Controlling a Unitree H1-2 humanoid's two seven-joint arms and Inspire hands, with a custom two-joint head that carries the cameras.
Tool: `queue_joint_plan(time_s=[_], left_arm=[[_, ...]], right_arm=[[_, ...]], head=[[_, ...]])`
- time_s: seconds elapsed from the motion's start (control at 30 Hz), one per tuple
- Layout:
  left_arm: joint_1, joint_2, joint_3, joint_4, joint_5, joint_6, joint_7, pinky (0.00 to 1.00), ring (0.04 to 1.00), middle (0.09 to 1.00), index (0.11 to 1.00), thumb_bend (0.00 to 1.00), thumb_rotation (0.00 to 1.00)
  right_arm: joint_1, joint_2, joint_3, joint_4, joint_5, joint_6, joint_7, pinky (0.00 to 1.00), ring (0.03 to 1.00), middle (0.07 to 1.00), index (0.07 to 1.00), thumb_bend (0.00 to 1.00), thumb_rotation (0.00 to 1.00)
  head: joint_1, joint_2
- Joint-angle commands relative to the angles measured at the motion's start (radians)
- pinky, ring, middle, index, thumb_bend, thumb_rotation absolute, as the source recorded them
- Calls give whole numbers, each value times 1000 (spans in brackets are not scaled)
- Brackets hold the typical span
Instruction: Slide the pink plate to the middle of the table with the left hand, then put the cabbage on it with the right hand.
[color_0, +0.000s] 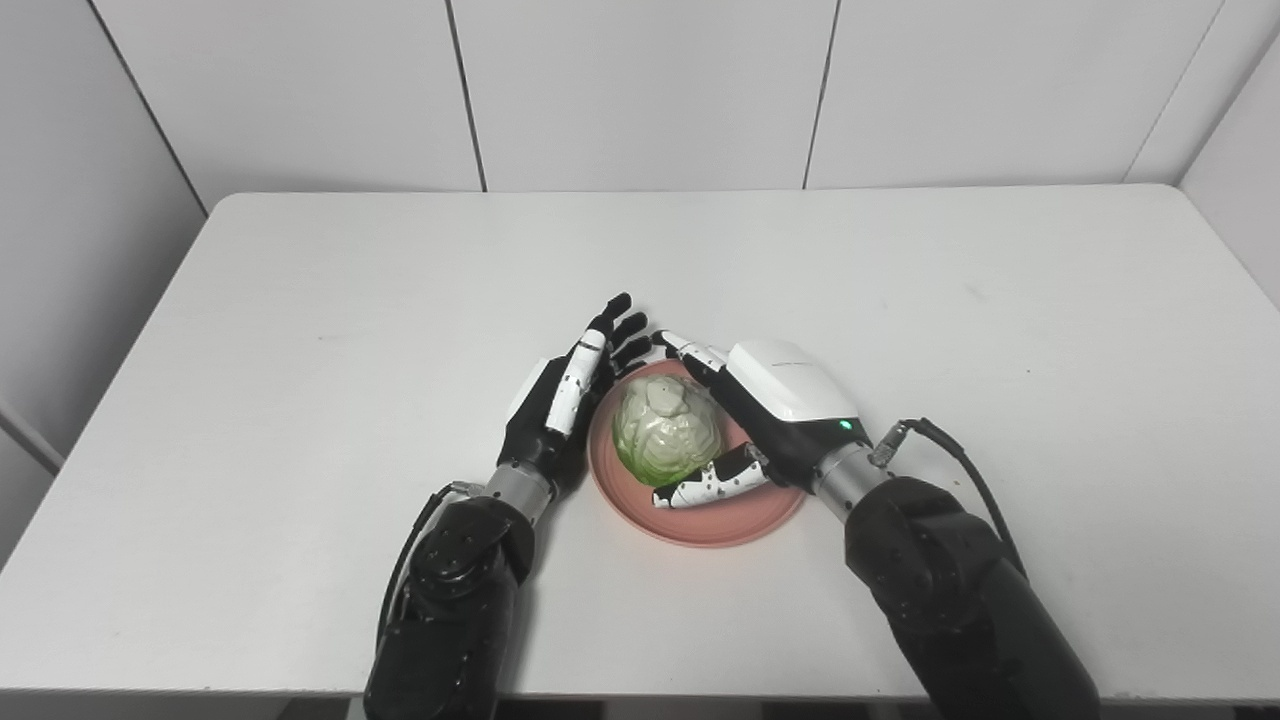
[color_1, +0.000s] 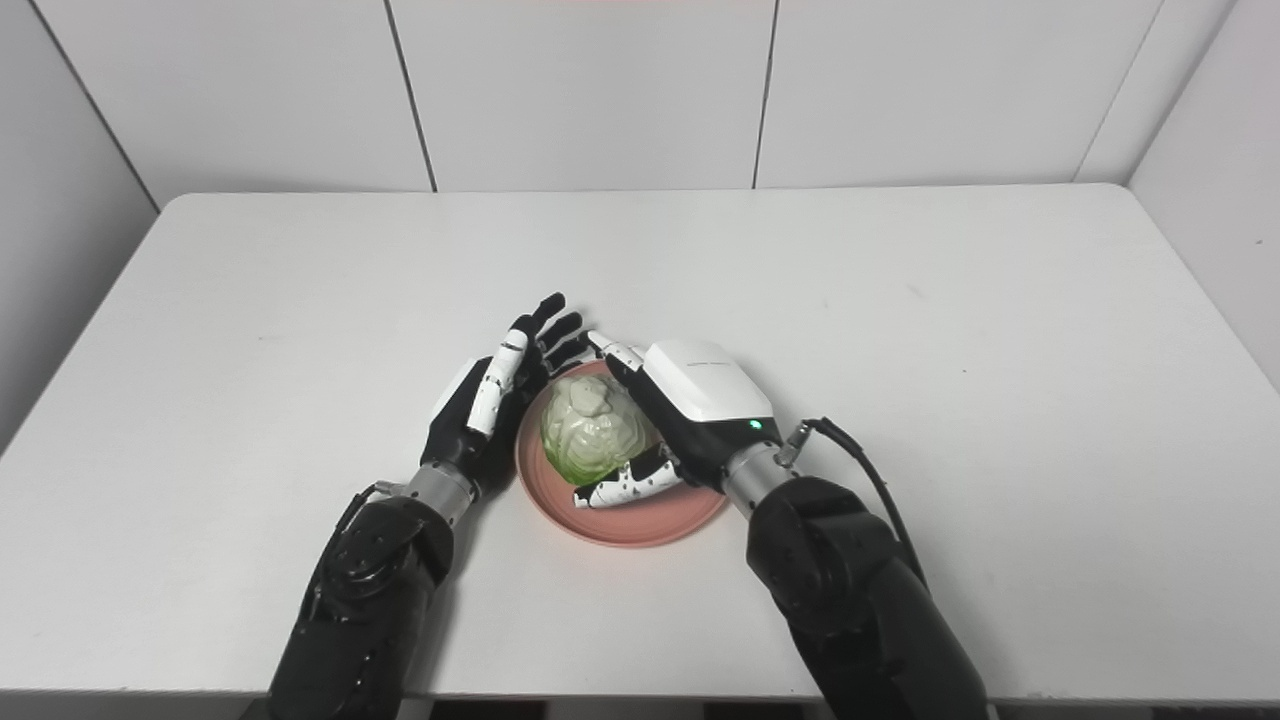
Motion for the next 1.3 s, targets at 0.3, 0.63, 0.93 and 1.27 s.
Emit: queue_joint_plan(time_s=[0.3,0.63,0.93,1.27], left_arm=[[11,15,-1,22,6,53,0,939,931,947,945,447,1000],[50,13,6,-15,19,-30,22,953,962,972,952,391,1000],[116,48,-11,-73,144,-136,65,969,968,984,983,421,1000],[200,89,-23,-166,255,-147,76,1000,1000,1000,1000,472,1000]], right_arm=[[-66,-13,-92,-175,17,-2,55,733,851,910,976,1000,467],[28,17,-215,-169,114,-44,-117,684,835,915,970,970,672],[196,66,-311,-99,302,-119,-298,880,961,999,1000,780,999],[306,135,-352,76,517,-365,-482,879,989,1000,1000,693,1000]], head=[[-4,-1],[-16,-7],[-22,-6],[-32,-1]])
